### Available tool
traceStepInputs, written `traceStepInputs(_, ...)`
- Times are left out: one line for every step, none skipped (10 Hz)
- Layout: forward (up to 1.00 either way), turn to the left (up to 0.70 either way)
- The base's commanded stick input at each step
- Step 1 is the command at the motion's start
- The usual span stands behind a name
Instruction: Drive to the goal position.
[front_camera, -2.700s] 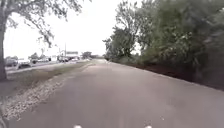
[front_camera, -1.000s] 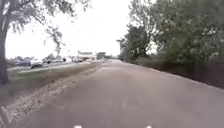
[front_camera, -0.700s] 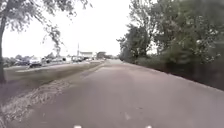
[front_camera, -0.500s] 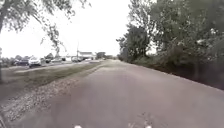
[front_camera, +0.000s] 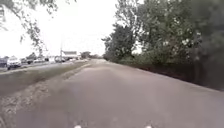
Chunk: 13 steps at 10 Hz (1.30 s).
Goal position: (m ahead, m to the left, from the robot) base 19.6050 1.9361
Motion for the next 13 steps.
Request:
traceStepInputs(0.7, 0.0)
traceStepInputs(0.7, 0.0)
traceStepInputs(0.7, 0.0)
traceStepInputs(0.7, 0.0)
traceStepInputs(0.7, 0.0)
traceStepInputs(0.7, 0.0)
traceStepInputs(0.7, 0.0)
traceStepInputs(0.7, 0.0)
traceStepInputs(0.7, 0.0)
traceStepInputs(0.7, 0.34)
traceStepInputs(0.7, 0.35)
traceStepInputs(0.7, 0.18)
traceStepInputs(0.7, 0.0)
